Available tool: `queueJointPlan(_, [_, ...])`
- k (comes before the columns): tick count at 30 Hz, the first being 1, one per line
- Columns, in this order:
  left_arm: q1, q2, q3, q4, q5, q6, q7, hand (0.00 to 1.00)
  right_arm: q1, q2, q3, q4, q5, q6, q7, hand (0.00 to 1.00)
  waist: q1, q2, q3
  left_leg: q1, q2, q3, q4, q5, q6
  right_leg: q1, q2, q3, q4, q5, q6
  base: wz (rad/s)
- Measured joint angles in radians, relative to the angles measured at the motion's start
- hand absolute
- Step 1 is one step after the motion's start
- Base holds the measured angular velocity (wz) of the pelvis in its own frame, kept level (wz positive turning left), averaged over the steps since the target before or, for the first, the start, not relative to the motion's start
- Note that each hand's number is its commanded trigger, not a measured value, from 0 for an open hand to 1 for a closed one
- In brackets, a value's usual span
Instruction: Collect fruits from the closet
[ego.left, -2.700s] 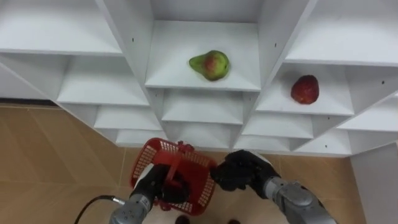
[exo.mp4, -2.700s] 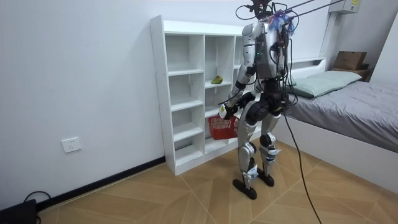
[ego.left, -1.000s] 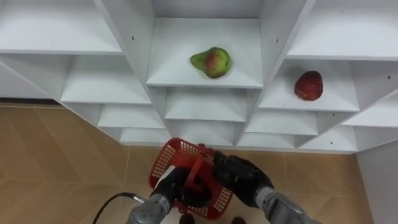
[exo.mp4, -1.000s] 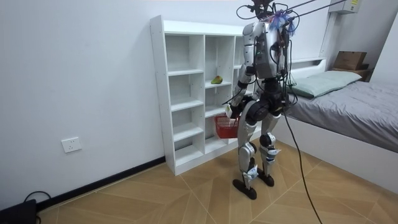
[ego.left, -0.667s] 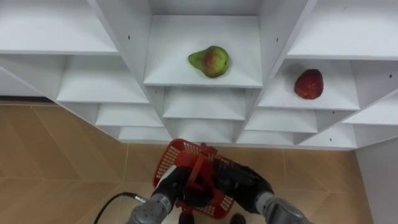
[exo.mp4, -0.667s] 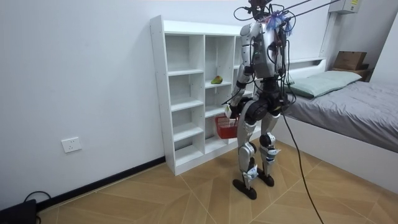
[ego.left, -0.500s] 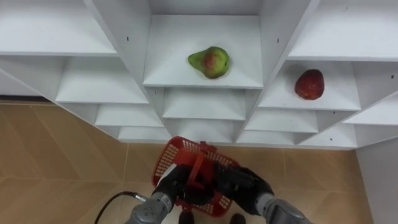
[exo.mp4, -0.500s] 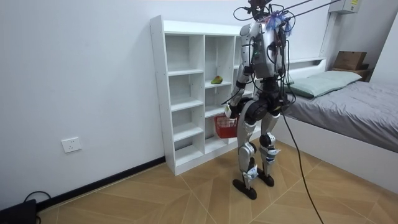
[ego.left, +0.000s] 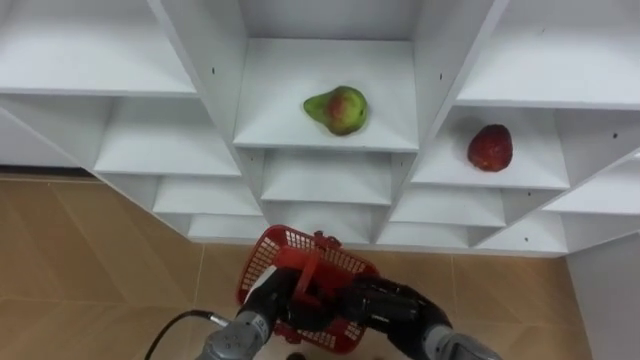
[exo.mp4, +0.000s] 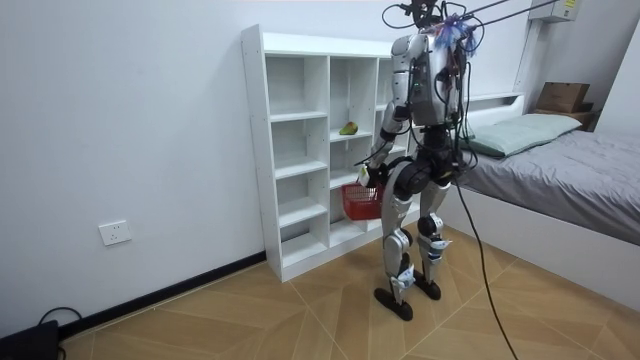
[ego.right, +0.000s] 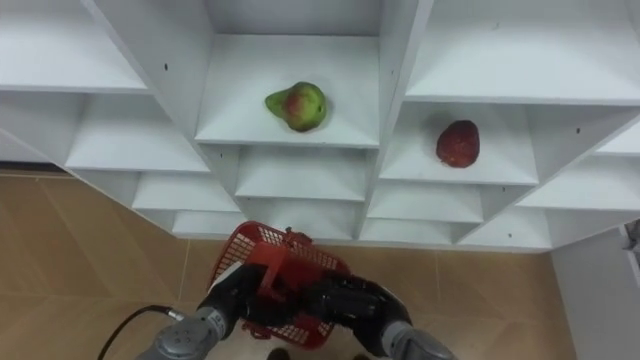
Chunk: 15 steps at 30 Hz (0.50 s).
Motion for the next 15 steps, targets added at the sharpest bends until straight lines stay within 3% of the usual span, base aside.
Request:
queueJointPlan(10, [0.003,0.004,-0.027,0.002,0.000,0.012,-0.002,1.00,0.002,0.001,0.019,0.002,0.005,0.003,0.016,0.00,0.001,-0.001,0.0005,-0.001,0.001,0.002,0.000,0.000,-0.001,-0.002,0.002,0.003,0.001,0.001,-0.001,0.00])
queueJointPlan(15, [0.004,0.005,-0.027,0.002,-0.001,0.014,-0.002,1.00,0.002,0.001,0.019,0.008,0.018,0.021,0.019,0.00,0.000,-0.001,0.0003,-0.002,0.000,0.002,-0.003,0.000,-0.001,-0.003,0.002,0.003,-0.001,0.001,0.000,0.00])
